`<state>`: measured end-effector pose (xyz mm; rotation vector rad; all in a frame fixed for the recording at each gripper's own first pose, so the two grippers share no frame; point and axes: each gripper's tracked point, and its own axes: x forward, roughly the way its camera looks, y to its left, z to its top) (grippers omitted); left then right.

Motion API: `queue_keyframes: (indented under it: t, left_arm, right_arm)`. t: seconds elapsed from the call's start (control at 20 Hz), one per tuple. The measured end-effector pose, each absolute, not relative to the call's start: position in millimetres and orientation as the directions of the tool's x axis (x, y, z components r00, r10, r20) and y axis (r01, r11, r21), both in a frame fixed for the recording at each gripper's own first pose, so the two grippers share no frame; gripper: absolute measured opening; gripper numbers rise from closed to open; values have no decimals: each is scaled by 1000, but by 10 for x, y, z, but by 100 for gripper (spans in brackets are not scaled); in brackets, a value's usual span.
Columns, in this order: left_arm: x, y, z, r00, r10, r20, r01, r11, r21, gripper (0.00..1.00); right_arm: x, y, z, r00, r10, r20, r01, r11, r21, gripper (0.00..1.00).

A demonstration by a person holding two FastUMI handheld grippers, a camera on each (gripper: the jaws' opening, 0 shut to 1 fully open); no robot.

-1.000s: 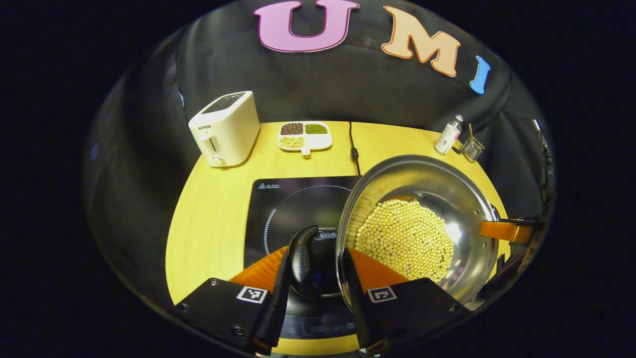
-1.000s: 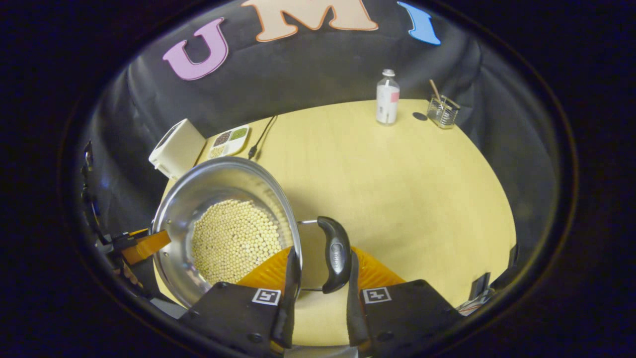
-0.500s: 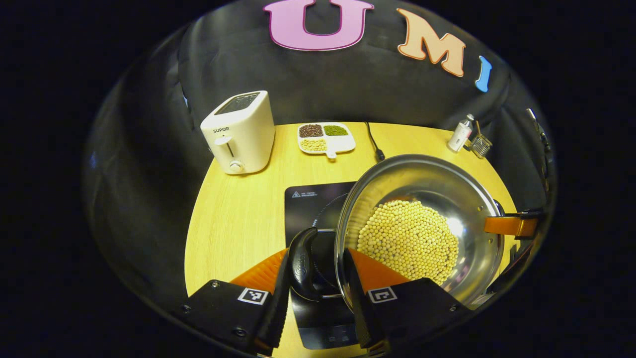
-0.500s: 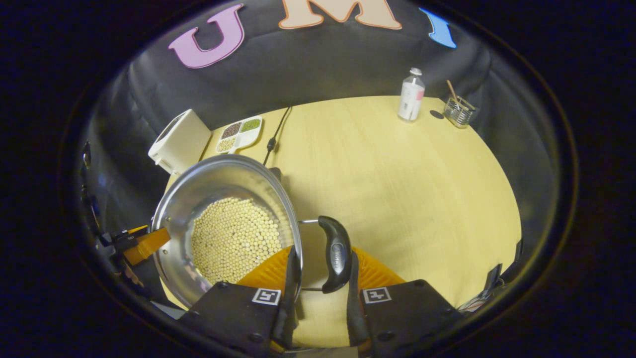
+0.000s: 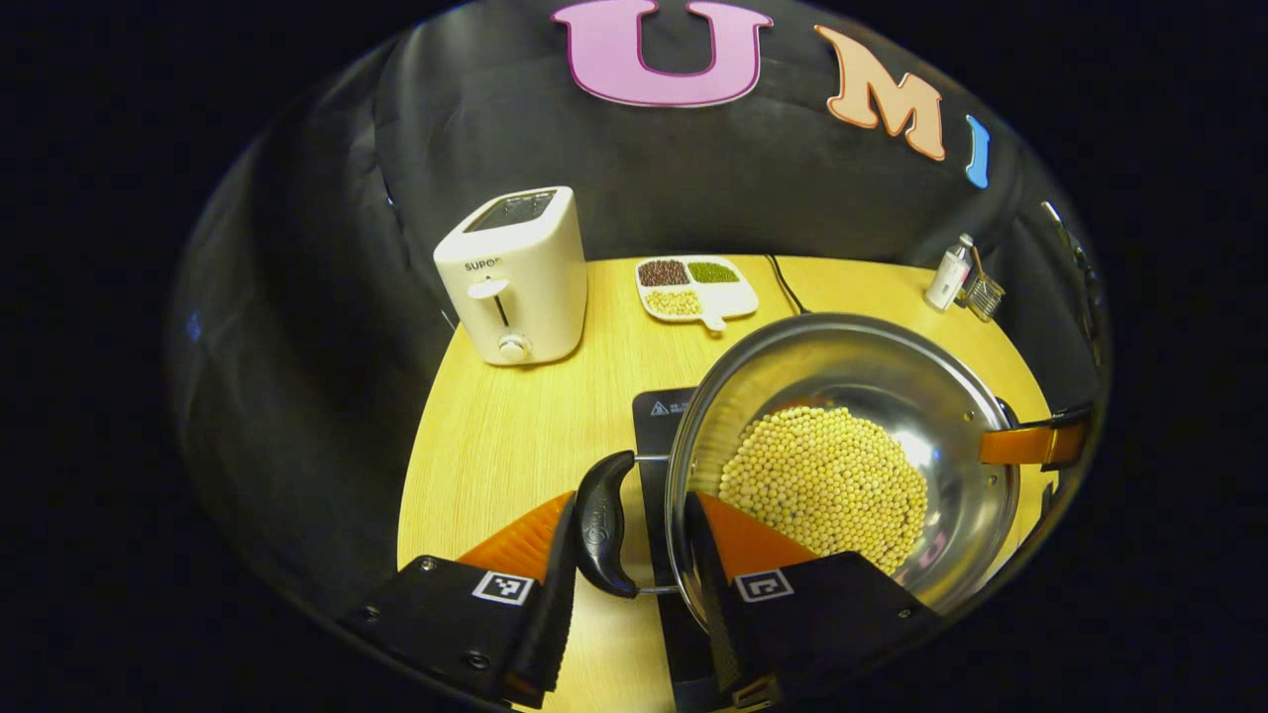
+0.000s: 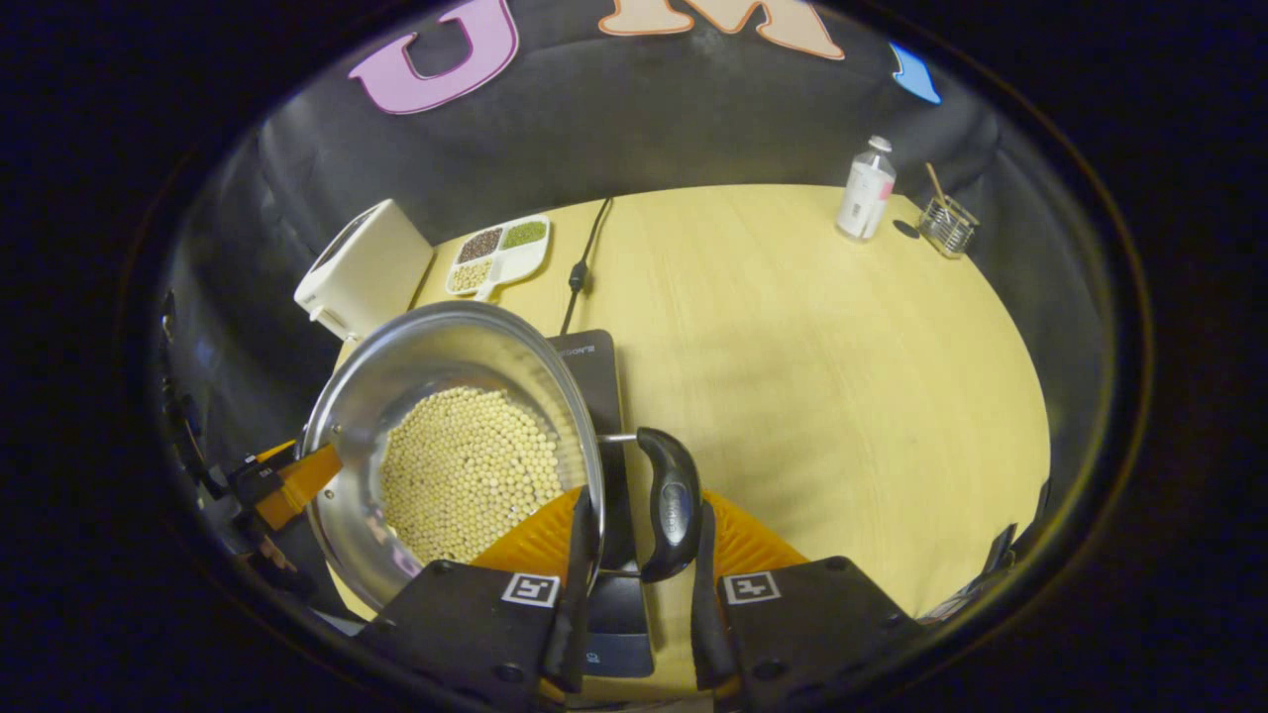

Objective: First push the handle of the pot to place it horizontally, then grasp the pot with both hands and set it on the induction cooktop.

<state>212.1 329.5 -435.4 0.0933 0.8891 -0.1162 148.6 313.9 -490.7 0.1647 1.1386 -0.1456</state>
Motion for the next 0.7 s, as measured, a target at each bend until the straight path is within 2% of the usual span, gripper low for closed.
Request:
queue_keyframes:
  t: [0.2, 0.25, 0.35, 0.45, 0.55, 0.6, 0.65, 0.7]
  left_arm:
    - [2109, 3314, -4359, 632, -62, -772, 140, 990, 35, 61]
    - [2122, 3308, -4359, 637, -64, -768, 139, 990, 33, 63]
    - [2126, 3310, -4350, 641, -65, -765, 135, 990, 28, 63]
    - [2141, 3299, -4392, 644, -74, -761, 126, 992, 11, 63]
    - [1899, 3267, -4589, 549, -64, -833, 75, 997, -27, 68]
    - [1836, 3241, -4560, 553, -61, -831, 33, 998, -51, 76]
    - [1858, 3249, -4521, 581, -54, -812, -5, 998, -70, 82]
    - [1877, 3258, -4459, 606, -45, -794, -26, 997, -76, 86]
  right_arm:
    - [1524, 3149, -4912, 423, -32, -906, 198, 978, 58, 45]
    - [1534, 3146, -4926, 424, -31, -905, 199, 978, 60, 41]
    - [1549, 3144, -4919, 429, -31, -903, 201, 978, 62, 46]
    - [1560, 3134, -4908, 434, -27, -901, 193, 979, 63, 43]
    - [1540, 3129, -4914, 430, -21, -902, 182, 981, 64, 54]
    - [1517, 3140, -4897, 427, -15, -904, 177, 982, 67, 58]
    - [1523, 3150, -4889, 435, -8, -900, 169, 983, 73, 70]
    - [1531, 3168, -4856, 447, 3, -895, 160, 984, 84, 70]
